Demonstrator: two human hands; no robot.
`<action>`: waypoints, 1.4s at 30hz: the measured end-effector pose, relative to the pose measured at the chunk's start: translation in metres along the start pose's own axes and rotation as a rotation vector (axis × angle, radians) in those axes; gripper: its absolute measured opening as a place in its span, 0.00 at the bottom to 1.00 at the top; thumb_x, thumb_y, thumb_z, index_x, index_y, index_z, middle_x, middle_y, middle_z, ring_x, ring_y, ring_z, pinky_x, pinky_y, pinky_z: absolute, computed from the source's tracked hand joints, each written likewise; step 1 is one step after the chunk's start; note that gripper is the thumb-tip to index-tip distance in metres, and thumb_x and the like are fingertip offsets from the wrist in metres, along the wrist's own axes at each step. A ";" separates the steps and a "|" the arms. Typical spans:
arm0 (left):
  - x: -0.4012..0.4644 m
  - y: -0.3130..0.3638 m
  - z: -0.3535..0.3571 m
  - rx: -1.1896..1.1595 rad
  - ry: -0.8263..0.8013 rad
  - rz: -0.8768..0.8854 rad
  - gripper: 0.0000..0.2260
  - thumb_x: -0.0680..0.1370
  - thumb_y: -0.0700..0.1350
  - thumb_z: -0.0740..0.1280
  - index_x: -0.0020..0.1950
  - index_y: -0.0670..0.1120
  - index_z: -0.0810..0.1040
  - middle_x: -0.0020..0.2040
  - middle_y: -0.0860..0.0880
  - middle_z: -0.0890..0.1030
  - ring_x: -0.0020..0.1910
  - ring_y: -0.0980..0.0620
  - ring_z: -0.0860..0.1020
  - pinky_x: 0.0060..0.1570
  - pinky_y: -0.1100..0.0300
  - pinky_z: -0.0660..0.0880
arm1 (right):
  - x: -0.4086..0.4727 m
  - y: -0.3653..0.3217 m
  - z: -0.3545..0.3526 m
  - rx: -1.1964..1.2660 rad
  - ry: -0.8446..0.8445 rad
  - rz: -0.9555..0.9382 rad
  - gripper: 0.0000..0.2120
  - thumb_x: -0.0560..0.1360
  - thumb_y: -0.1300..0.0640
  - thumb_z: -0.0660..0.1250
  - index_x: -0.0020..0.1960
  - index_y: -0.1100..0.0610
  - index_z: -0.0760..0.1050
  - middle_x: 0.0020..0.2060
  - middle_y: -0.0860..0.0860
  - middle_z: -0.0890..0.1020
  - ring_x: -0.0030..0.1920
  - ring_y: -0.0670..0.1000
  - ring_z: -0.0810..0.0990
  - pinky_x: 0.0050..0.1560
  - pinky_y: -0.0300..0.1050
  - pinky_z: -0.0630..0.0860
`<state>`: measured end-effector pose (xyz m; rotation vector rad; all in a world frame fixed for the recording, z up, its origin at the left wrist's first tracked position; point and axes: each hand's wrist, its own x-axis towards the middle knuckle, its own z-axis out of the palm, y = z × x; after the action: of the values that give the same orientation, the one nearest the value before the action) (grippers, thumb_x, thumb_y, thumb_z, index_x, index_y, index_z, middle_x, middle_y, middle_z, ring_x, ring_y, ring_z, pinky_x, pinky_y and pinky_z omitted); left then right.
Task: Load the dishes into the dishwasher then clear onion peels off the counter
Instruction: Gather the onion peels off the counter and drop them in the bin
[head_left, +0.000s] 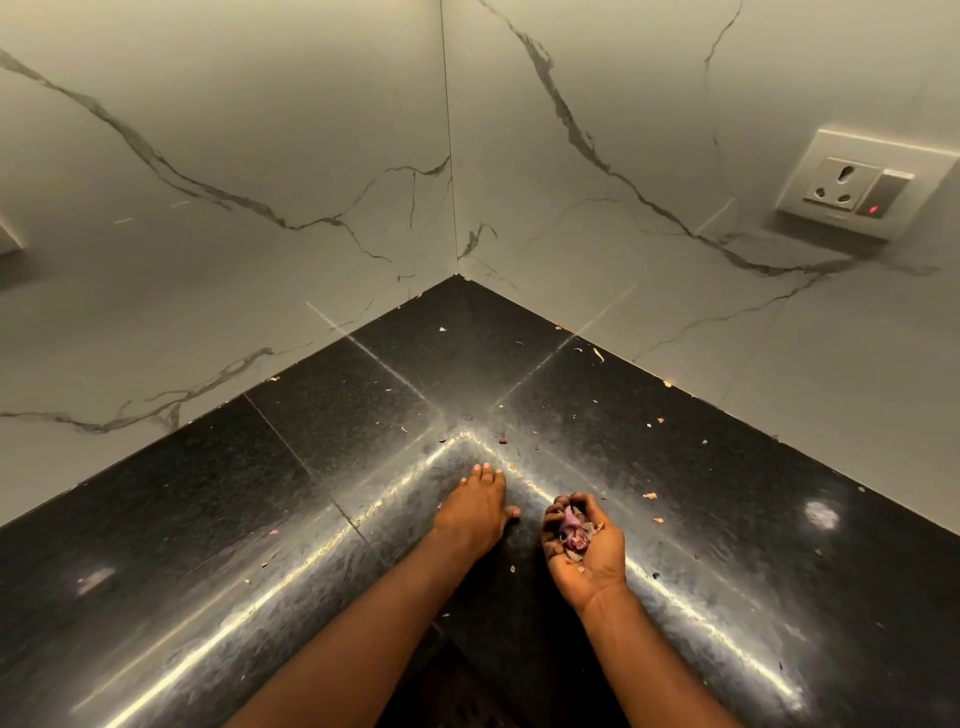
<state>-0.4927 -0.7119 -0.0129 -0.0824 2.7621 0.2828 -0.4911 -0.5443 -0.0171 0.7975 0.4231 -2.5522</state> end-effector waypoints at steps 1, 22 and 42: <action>-0.002 0.002 0.000 0.033 0.012 0.028 0.29 0.87 0.53 0.58 0.83 0.39 0.55 0.83 0.39 0.56 0.83 0.42 0.54 0.80 0.47 0.57 | 0.000 -0.001 0.000 0.001 0.000 0.001 0.14 0.84 0.53 0.61 0.43 0.57 0.76 0.41 0.55 0.78 0.39 0.50 0.76 0.33 0.41 0.81; -0.087 0.053 0.014 -0.541 0.446 0.211 0.04 0.80 0.43 0.69 0.51 0.44 0.82 0.47 0.45 0.83 0.47 0.49 0.80 0.47 0.62 0.72 | -0.035 0.002 -0.019 -0.096 0.030 -0.053 0.14 0.84 0.53 0.60 0.40 0.53 0.76 0.33 0.50 0.81 0.31 0.50 0.80 0.25 0.37 0.74; -0.354 0.019 0.146 -0.967 0.885 -0.202 0.06 0.83 0.45 0.67 0.48 0.49 0.83 0.46 0.54 0.83 0.48 0.51 0.83 0.49 0.55 0.79 | -0.150 0.135 -0.096 -0.335 -0.134 0.382 0.22 0.78 0.35 0.63 0.36 0.52 0.69 0.27 0.46 0.64 0.24 0.43 0.63 0.20 0.34 0.60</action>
<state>-0.1139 -0.6554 -0.0154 -0.9029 3.0357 1.8616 -0.2698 -0.5756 -0.0249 0.5221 0.5746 -2.0914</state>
